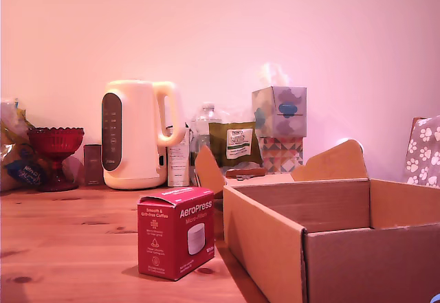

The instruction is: Pick the red carton of coffee filters and place it in the cardboard box

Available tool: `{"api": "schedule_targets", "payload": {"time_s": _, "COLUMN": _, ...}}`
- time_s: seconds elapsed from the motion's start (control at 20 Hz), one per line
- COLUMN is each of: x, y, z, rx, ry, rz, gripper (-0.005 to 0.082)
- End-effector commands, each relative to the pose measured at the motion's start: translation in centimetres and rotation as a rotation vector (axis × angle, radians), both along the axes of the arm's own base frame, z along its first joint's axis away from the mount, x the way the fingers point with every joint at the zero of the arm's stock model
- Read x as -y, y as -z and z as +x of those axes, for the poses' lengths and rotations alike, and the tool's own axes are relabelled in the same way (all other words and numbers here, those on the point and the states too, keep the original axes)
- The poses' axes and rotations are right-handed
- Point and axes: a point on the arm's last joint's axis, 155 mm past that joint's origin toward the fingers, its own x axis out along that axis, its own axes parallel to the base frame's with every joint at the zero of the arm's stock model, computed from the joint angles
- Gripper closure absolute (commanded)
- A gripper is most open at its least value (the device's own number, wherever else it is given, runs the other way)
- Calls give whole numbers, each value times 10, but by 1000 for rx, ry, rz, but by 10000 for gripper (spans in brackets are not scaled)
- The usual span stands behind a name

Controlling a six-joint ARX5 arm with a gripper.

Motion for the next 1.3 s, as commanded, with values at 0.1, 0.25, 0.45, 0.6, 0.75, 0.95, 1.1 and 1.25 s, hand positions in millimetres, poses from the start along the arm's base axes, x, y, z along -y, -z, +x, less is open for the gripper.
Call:
{"api": "schedule_targets", "payload": {"time_s": 0.1, "x": 0, "y": 10, "z": 0, "rx": -17, "ry": 1, "rz": -4, "gripper": 793}}
{"api": "schedule_targets", "payload": {"time_s": 0.25, "x": 0, "y": 10, "z": 0, "rx": -17, "ry": 2, "rz": -4, "gripper": 793}}
{"api": "schedule_targets", "payload": {"time_s": 0.45, "x": 13, "y": -8, "z": 3, "rx": 53, "ry": 63, "rz": -47, "gripper": 793}}
{"api": "schedule_targets", "payload": {"time_s": 0.6, "x": 47, "y": -44, "z": -1, "rx": 174, "ry": 238, "rz": -164, "gripper": 793}}
{"api": "schedule_targets", "payload": {"time_s": 0.75, "x": 73, "y": -59, "z": -11, "rx": 201, "ry": 380, "rz": -227, "gripper": 793}}
{"api": "schedule_targets", "payload": {"time_s": 0.95, "x": 100, "y": -59, "z": -24, "rx": 163, "ry": 518, "rz": -264, "gripper": 793}}
{"api": "schedule_targets", "payload": {"time_s": 1.1, "x": 117, "y": -54, "z": -30, "rx": 110, "ry": 592, "rz": -276, "gripper": 792}}
{"api": "schedule_targets", "payload": {"time_s": 1.25, "x": 139, "y": -44, "z": -40, "rx": 40, "ry": 684, "rz": -279, "gripper": 792}}
